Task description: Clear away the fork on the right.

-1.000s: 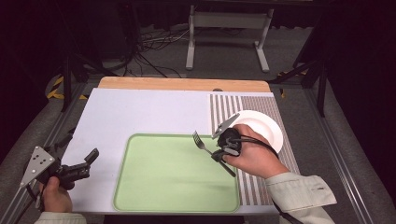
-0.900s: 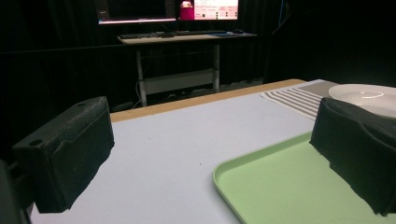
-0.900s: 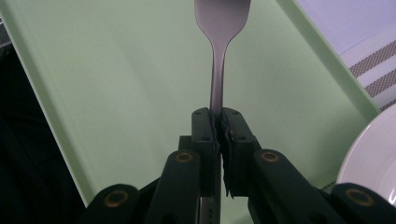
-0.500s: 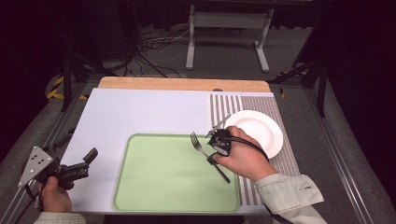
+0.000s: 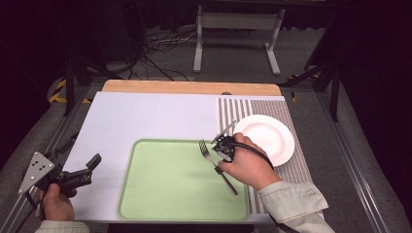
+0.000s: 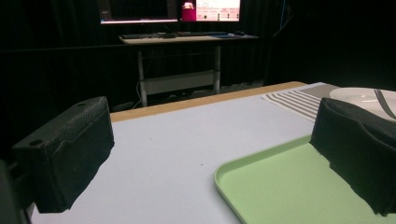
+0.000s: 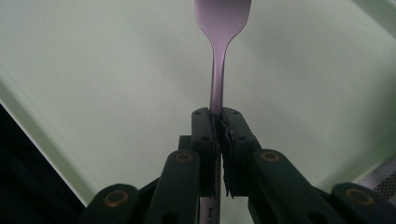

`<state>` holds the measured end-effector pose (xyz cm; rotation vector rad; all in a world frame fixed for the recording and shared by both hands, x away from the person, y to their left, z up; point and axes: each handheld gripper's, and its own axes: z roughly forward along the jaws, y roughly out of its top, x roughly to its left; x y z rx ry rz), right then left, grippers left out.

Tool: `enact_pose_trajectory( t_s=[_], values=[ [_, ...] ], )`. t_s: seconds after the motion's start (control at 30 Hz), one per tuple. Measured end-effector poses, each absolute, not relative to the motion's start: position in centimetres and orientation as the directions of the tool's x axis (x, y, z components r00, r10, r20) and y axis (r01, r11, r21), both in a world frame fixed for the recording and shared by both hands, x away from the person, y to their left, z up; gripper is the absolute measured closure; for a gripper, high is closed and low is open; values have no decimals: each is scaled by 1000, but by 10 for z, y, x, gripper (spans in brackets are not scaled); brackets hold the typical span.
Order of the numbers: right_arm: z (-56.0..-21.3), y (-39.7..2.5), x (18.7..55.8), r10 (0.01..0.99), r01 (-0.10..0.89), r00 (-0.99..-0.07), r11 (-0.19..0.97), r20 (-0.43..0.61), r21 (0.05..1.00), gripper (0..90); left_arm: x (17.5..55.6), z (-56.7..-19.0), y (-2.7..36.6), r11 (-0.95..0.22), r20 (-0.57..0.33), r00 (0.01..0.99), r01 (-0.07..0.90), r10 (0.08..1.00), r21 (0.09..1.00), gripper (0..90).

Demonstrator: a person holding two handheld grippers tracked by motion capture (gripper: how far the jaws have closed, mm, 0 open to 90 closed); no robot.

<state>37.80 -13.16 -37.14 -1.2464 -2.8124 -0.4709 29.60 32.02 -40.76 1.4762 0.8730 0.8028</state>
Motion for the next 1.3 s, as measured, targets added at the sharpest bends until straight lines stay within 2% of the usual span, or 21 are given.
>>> enact_pose_trajectory(
  t_s=[0.6, 1.3],
  values=[
    [-402, -128, 384, 771, 790, -613, 601, 172, 125, 849, 296, -407, 320, -34, -3, 484, 69, 875, 997, 2],
    [-417, -131, 383, 794, 816, -577, 572, 192, 87, 847, 295, -407, 320, -33, -4, 483, 68, 876, 997, 2]
  ],
)
